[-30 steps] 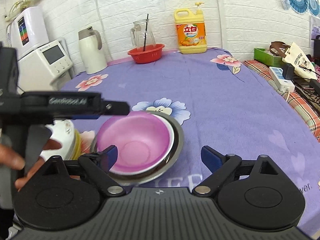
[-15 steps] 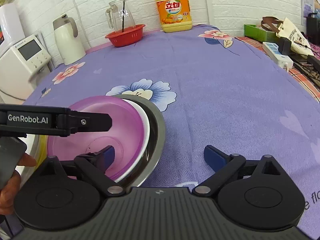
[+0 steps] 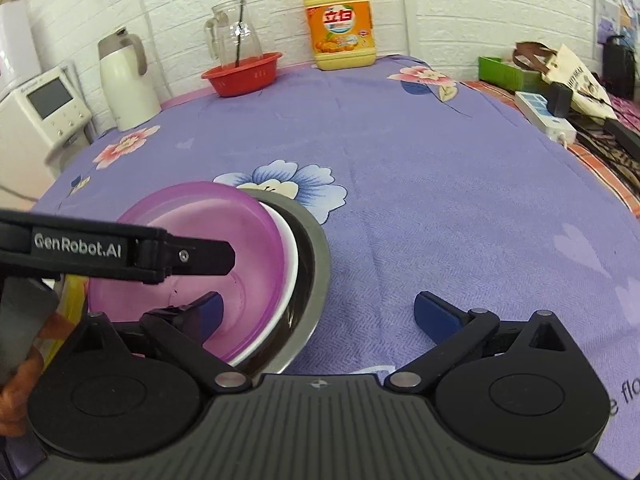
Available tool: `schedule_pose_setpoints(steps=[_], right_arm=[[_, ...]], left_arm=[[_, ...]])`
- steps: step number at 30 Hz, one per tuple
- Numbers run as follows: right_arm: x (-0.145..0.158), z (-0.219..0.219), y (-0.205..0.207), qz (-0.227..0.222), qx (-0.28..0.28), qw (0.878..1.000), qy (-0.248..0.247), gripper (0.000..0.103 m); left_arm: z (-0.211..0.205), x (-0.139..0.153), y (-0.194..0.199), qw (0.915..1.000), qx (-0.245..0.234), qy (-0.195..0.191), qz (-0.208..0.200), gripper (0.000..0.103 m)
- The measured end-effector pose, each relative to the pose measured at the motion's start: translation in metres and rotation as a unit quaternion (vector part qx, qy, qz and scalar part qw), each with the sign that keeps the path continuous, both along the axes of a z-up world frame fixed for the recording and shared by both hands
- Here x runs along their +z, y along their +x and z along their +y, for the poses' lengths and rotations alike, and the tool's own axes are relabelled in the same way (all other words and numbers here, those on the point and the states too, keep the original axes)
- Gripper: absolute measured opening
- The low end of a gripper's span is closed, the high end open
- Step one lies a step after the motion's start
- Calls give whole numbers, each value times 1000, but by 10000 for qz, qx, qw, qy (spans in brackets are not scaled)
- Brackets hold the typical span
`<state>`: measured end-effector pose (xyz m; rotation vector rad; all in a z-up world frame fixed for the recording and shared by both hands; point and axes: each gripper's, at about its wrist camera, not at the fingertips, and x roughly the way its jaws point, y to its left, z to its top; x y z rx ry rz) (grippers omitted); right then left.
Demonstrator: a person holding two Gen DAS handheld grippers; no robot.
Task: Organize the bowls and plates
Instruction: 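Carry the pink bowl with the left tool into the white bowl, then press the pink bowl down into the nested bowls and open the left tool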
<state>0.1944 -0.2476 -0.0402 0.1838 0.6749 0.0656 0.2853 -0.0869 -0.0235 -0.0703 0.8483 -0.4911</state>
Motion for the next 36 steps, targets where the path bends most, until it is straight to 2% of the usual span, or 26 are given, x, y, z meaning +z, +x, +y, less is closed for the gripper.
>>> schedule_pose_setpoints(steps=[7,11,14,19,21,24,26,30,36], right_arm=[[-2,5,-6,-147,80,9996,226,103],[-4,11,-10,-252,49,9995,155,103],[-4,15,-12,-292,23,9995,110,103],[-4,20,-14,-364,80,9990,232,103],[0,25,-13,-296,158,9988,353,103],[4,25,-14,-266,91,9993,259,103],[10,26,-17,-270,74,9993,248,103],[26,42,-20,-454,197,9988,10,103],[46,81,-12,-696,752,9947,-10,103]], left_arm=[[0,-1,-2,9995,-288,-28,109,93],[-2,-2,-5,9994,-341,59,66,92],[-6,-2,-8,9994,-300,177,-39,84],[-12,-4,-19,9999,-117,48,-102,74],[-19,-3,-21,9999,-87,102,-88,73],[-17,0,-19,9999,-109,-77,77,72],[-13,4,-20,9997,-120,-206,109,72],[1,20,-25,9993,55,-346,-100,72],[51,44,-35,9967,577,-355,-444,72]])
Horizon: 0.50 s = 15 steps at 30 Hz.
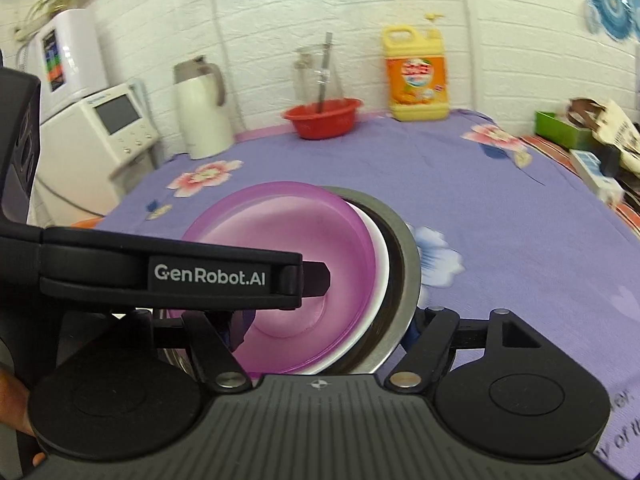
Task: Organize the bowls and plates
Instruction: 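Press the pink bowl down into the nested bowls and open the left tool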
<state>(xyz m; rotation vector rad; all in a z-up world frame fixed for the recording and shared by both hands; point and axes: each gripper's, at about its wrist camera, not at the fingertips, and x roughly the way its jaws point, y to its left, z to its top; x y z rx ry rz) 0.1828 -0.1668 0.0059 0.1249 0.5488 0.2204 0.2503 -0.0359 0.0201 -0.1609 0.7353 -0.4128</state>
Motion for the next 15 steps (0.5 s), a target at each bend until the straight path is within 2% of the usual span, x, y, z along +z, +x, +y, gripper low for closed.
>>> schedule_pose_setpoints(steps=[4,10,15], right_arm=[[3,38,6,-63,490,9988,66,103],[-8,95,11,183,1186,9927,125,103],[-16,118,11,402,1381,9896,-15,103]], left_arm=[[47,6,-11,9988,458,110,-90,72],[111,-6,-29,9938,1099,160,33,72],[136,-21,-37,9925,1209,5,175,71]])
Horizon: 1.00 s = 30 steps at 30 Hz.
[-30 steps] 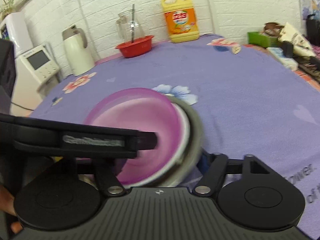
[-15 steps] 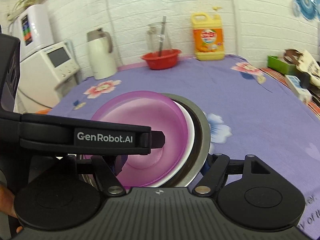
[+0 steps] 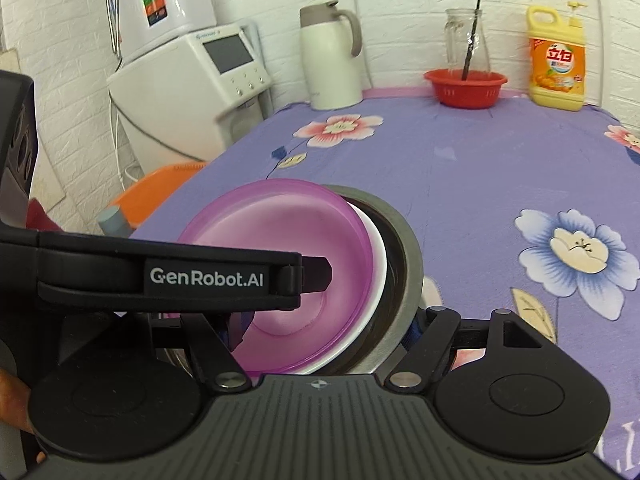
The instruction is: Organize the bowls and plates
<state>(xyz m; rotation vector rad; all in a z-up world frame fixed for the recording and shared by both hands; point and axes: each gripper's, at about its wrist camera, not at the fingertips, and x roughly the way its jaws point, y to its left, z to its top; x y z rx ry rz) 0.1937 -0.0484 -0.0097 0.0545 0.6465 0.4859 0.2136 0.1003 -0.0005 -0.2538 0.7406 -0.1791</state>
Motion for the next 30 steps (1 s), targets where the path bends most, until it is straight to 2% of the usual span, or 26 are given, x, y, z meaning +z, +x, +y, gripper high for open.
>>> schedule_pose_setpoints(steps=[12,14,16,20,23,26,30], right_arm=[[-6,2,-6,293,71,9995,-51,103],[-5,4,-6,303,103,9994,-115,103],[-5,5,-7,304,159,9992,-200,103],[7,1,-15,-249,-53,9985,-494,103],[19,-7,-18,-562,-207,9976,-359,103],[23,-16,-18,-667,-324,9969,-254,103],[21,-30,-18,-592,-519,9968,-166,103]], left_arm=[[-3,-5,-17,9990,-305,263,-214,73],[-3,-6,-17,9990,-288,279,-219,79],[-3,-2,-19,9988,-218,323,-280,95],[3,13,-24,9974,-46,423,-578,98],[11,22,-24,9972,159,300,-670,98],[15,29,-26,9961,333,266,-775,98],[14,32,-31,9951,490,278,-815,98]])
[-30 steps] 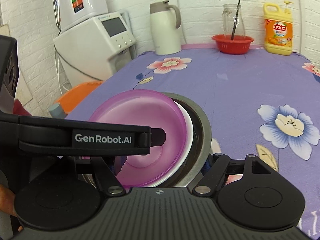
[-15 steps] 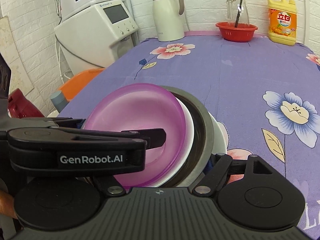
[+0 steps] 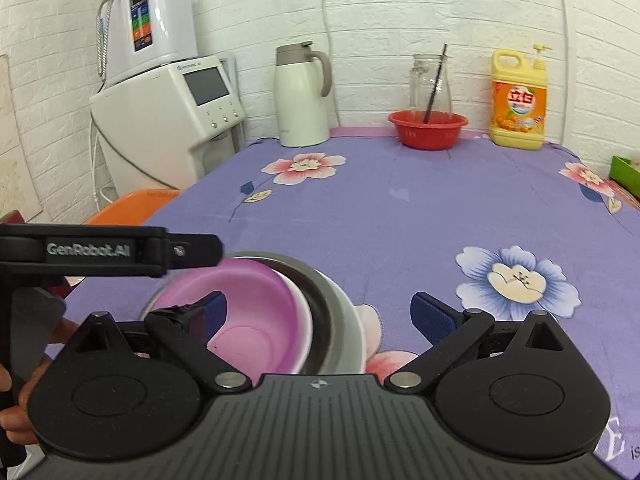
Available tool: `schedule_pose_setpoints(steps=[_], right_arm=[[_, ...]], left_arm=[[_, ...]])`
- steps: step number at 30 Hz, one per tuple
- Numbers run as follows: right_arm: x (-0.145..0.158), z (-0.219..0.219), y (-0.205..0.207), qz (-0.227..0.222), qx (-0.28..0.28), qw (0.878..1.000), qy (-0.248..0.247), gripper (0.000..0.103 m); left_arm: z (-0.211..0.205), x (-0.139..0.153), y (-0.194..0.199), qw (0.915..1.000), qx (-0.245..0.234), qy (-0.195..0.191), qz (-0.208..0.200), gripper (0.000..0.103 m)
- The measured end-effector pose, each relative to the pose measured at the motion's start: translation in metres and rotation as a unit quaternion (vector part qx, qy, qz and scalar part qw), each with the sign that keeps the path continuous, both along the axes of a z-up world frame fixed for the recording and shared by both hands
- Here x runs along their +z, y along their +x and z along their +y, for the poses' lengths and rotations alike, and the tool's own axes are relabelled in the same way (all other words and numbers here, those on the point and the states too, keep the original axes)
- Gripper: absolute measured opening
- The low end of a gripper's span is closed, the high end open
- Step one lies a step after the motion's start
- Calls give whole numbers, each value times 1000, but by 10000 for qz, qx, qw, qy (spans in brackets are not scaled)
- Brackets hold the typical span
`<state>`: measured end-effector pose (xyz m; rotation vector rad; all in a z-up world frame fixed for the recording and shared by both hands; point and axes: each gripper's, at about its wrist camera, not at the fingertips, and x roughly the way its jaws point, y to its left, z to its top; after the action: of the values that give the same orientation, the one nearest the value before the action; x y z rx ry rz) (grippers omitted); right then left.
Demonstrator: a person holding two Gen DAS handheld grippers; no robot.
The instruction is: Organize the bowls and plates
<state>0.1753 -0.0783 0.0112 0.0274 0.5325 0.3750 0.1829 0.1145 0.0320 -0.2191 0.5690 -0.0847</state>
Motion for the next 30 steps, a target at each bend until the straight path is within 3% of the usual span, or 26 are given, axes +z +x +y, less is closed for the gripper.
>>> schedule_pose_setpoints(steps=[5,11,15,19,21,26,30], right_arm=[[-3,-21,-17,-6,-313,9994,169,103],[-22,-54,-60,-78,-944,9946,425,103],[-41,-68,-82,357,-1462,9881,300,103],[-52,-81,-104,619,-1812,9810,318,103],[-58,-84,-118,678,-1806,9803,423,103],[-67,-84,-155,647,-1682,9827,429,103],[-59,-87,-173,352,-1656,9846,439,103]], left_arm=[[-14,6,-22,9993,248,133,-230,98],[-44,10,-85,9940,422,263,-971,99],[-66,-7,-110,9960,272,453,-718,100],[-86,-31,-127,9930,239,1113,-318,100],[-91,-40,-138,9919,165,1236,-243,100],[-96,-54,-168,9920,122,1218,-313,100],[-92,-58,-189,9959,117,826,-358,100]])
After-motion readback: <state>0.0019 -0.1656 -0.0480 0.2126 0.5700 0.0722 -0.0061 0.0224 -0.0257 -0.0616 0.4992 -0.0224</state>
